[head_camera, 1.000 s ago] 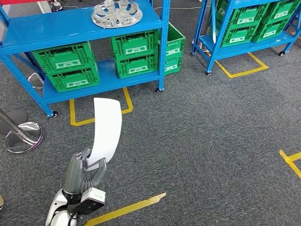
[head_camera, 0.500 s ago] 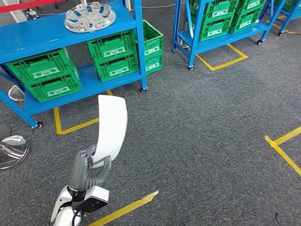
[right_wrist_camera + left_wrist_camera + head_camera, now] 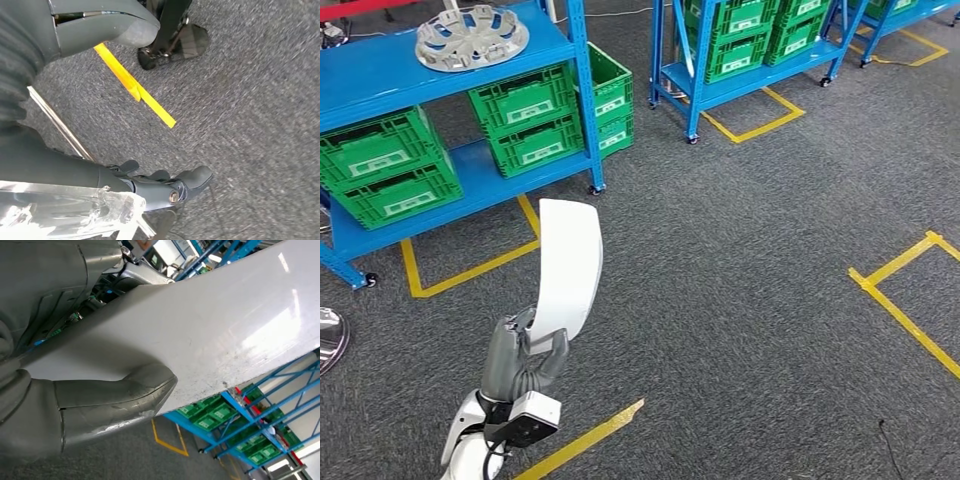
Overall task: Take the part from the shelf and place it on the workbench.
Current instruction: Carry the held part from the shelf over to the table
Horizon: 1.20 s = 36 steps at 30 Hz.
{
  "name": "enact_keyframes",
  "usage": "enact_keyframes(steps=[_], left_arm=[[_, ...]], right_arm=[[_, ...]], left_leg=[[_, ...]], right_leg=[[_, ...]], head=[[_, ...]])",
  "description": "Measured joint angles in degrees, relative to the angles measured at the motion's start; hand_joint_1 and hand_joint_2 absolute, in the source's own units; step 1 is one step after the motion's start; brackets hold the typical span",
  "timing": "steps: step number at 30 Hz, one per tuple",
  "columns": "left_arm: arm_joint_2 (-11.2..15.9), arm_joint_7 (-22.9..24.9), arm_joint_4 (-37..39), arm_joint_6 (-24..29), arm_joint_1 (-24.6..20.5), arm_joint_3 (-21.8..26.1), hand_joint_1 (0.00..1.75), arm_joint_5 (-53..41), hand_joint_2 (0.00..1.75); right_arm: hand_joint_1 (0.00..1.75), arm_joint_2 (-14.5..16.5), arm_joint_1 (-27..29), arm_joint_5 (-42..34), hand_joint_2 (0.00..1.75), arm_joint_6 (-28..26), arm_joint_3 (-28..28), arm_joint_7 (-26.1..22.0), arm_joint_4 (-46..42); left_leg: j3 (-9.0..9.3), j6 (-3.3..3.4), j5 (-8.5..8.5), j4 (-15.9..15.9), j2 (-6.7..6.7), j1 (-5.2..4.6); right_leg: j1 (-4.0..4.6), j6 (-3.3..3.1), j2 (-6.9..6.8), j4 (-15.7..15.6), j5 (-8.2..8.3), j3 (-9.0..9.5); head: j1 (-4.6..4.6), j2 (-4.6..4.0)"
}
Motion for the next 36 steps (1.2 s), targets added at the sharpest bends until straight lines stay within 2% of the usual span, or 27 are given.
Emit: enact_keyframes(steps=[1,2,5,7,8,10,11,12,13,15,16,17,18,20,22,24,26,27,28,29,30,32,33,36], left_arm=[[-0.04,-0.10,0.15,-0.05,-0.06,0.01,1.75,0.08,1.75],[-0.08,-0.27,0.26,-0.09,-0.14,0.01,1.75,0.15,1.75],[-0.29,-0.72,0.61,-0.19,-0.41,-0.04,1.75,0.37,1.75],[-0.45,-0.83,0.85,-0.21,-0.58,-0.08,1.75,0.47,1.75],[-0.49,-0.86,0.97,-0.19,-0.62,-0.09,1.75,0.48,1.75],[-0.50,-1.01,1.29,-0.10,-0.52,-0.11,1.75,0.48,1.75],[-0.49,-1.08,1.49,-0.06,-0.41,-0.11,1.75,0.47,1.75],[-0.48,-1.18,1.66,-0.02,-0.31,-0.11,1.75,0.46,1.75],[-0.49,-1.31,1.79,0.04,-0.22,-0.11,1.75,0.45,1.75],[-0.53,-1.76,1.90,0.55,0.00,-0.11,1.75,0.32,1.75],[-0.56,-2.15,1.91,1.04,0.23,-0.10,1.75,0.22,1.75],[-0.58,-2.69,1.95,1.69,0.54,-0.07,1.75,0.14,1.75],[-0.59,-3.24,2.06,2.32,0.82,-0.03,1.75,0.15,1.75],[-0.60,-4.23,2.50,3.53,1.10,0.06,1.75,0.56,1.75],[-0.63,-4.68,3.23,4.41,0.86,0.07,1.75,1.08,1.75],[-0.64,-4.87,4.04,4.83,0.59,0.06,1.75,1.26,1.75],[-0.63,-4.90,4.79,4.88,0.50,0.05,1.75,1.27,1.75],[-0.62,-4.90,5.14,4.87,0.47,0.04,1.75,1.26,1.75],[-0.61,-4.90,5.43,4.87,0.41,0.03,1.75,1.26,1.75],[-0.62,-4.90,5.69,4.87,0.33,0.02,1.75,1.26,1.75],[-0.62,-4.90,5.88,4.87,0.23,0.01,1.75,1.26,1.75],[-0.63,-4.90,6.18,4.85,-0.01,0.01,1.75,1.26,1.75],[-0.64,-4.90,6.29,4.82,-0.13,0.00,1.75,1.25,1.75],[-0.73,-4.90,6.57,4.73,-0.47,-0.08,1.75,1.21,1.75]], right_arm=[[0.00,0.00,-0.05,-0.02,1.75,-0.02,-0.08,0.19,0.00],[0.00,0.01,-0.10,-0.04,1.75,-0.04,-0.15,0.34,0.00],[0.00,0.03,0.09,-0.11,1.75,-0.28,-0.39,1.01,0.00],[0.00,0.04,0.21,-0.07,1.75,-0.61,-0.67,1.22,0.00],[0.00,0.04,0.17,-0.01,1.75,-0.73,-0.84,1.21,0.00],[0.00,0.04,0.10,0.09,1.75,-0.81,-1.13,1.19,0.00],[0.00,0.04,0.14,0.13,1.75,-0.83,-1.27,1.19,0.00],[0.00,0.04,0.21,0.14,1.75,-0.85,-1.38,1.19,0.00],[0.00,0.04,0.28,0.16,1.75,-0.89,-1.48,1.20,0.00],[0.00,0.07,0.29,0.24,1.75,-1.10,-1.61,1.32,0.00],[0.00,0.21,0.23,0.29,1.75,-1.49,-1.65,1.57,0.00],[0.00,0.43,0.15,0.33,1.75,-2.11,-1.70,1.87,0.00],[0.00,0.71,0.09,0.34,1.75,-2.77,-1.79,2.13,0.00],[0.00,1.31,0.01,0.28,1.75,-3.71,-2.09,1.99,0.00],[0.00,1.61,-0.09,0.11,1.75,-3.86,-2.49,1.17,-0.01],[0.00,1.72,-0.44,-0.06,1.75,-3.90,-2.86,0.44,-0.02],[0.00,1.79,-0.75,-0.20,1.75,-3.92,-3.19,0.07,-0.01],[0.00,1.79,-0.79,-0.26,1.75,-3.92,-3.37,-0.01,-0.01],[0.00,1.79,-0.79,-0.31,1.75,-3.93,-3.55,-0.03,0.00],[0.00,1.79,-0.79,-0.35,1.75,-3.93,-3.73,-0.04,-0.01],[0.00,1.79,-0.81,-0.38,1.75,-3.93,-3.87,-0.05,-0.02],[0.00,1.87,-1.00,-0.42,1.75,-3.93,-4.05,-0.07,-0.07],[0.00,1.93,-1.06,-0.45,1.75,-3.93,-4.11,-0.07,-0.09],[0.00,2.06,-1.02,-0.62,1.75,-3.97,-4.43,-0.02,-0.11]], left_leg=[[-0.01,-0.34,-0.20,0.31,0.30,-0.12],[-0.05,-0.65,-0.35,0.57,0.55,-0.27],[-0.11,-1.24,-0.59,0.97,1.07,-0.43],[-0.70,-1.73,-2.16,2.59,-0.01,-0.20],[-1.75,-1.97,-3.82,5.05,-0.87,-0.09],[-5.27,-2.09,-7.72,12.88,-2.02,-0.01],[-6.88,-2.02,-8.85,16.27,-2.15,-0.02],[-7.71,-1.85,-8.84,17.88,-2.21,-0.03],[-7.49,-1.58,-7.65,17.22,-2.35,-0.05],[-4.38,-0.64,-3.26,10.40,-3.44,-0.22],[-2.68,-0.07,-1.60,6.70,-4.35,-0.28],[-1.35,0.35,-0.71,3.84,-5.12,-0.39],[-0.72,0.60,-0.56,2.30,-5.63,-0.46],[-0.53,0.53,-0.69,1.35,-5.34,-0.45],[-0.34,0.41,-0.18,0.48,-4.50,-0.16],[-0.16,0.45,0.16,-0.06,-3.39,-0.02],[-0.25,0.55,0.16,-0.03,-2.25,-0.11],[-0.25,0.55,0.14,-0.02,-1.68,-0.14],[-0.24,0.51,0.10,0.02,-1.16,-0.15],[-0.19,0.40,0.03,0.07,-0.69,-0.14],[-0.11,0.21,-0.10,0.18,-0.28,-0.13],[-0.09,-0.37,-0.44,0.57,0.33,-0.42],[-0.11,-0.65,-0.53,0.75,0.58,-0.58],[-0.13,-1.35,-0.79,1.04,1.02,-0.62]], right_leg=[[-0.01,-0.18,-0.51,-3.39,1.03,1.93],[0.04,-0.47,-0.83,-5.33,1.39,3.04],[0.10,-1.67,-0.01,-5.78,1.41,3.21],[-0.02,-2.33,0.65,-5.79,1.60,3.07],[-0.07,-2.61,1.00,-5.84,1.72,3.00],[0.02,-2.93,1.83,-5.83,1.85,2.79],[0.10,-2.99,2.30,-5.82,1.88,2.73],[0.19,-3.02,2.79,-5.82,1.90,2.71],[0.30,-3.04,3.31,-5.81,1.92,2.75],[0.44,-3.07,4.38,-5.83,1.96,2.90],[0.57,-3.03,4.87,-5.79,2.00,2.91],[0.58,-2.90,5.33,-5.75,2.07,2.79],[0.53,-2.68,5.69,-5.72,2.18,2.55],[0.43,-2.04,6.25,-5.84,2.48,2.04],[0.45,-1.50,4.99,-4.78,1.71,1.16],[0.40,-1.07,2.74,0.51,-1.37,-1.45],[0.25,-0.61,1.79,7.84,-4.59,-4.87],[0.20,-0.40,1.64,9.72,-4.96,-5.67],[0.17,-0.25,1.49,9.43,-4.27,-5.39],[0.13,-0.17,1.19,6.77,-2.65,-3.86],[0.10,-0.14,0.50,2.61,-0.77,-1.52],[0.25,-0.51,-0.85,-4.19,1.24,2.40],[0.35,-0.85,-1.13,-5.60,1.39,3.21],[0.37,-2.07,-0.10,-5.84,1.54,3.09]], head=[[0.01,0.00],[0.01,0.00],[-0.03,0.00],[-0.09,0.00],[-0.13,0.00],[-0.18,0.00],[-0.18,0.00],[-0.18,0.00],[-0.17,0.00],[-0.17,0.00],[-0.09,0.00],[-0.12,0.00],[-0.15,0.00],[-0.30,0.00],[-0.17,0.00],[0.02,0.00],[0.09,0.00],[0.07,0.00],[0.10,0.00],[0.10,0.00],[0.11,0.00],[0.08,0.00],[0.03,0.00],[-0.03,0.00]])
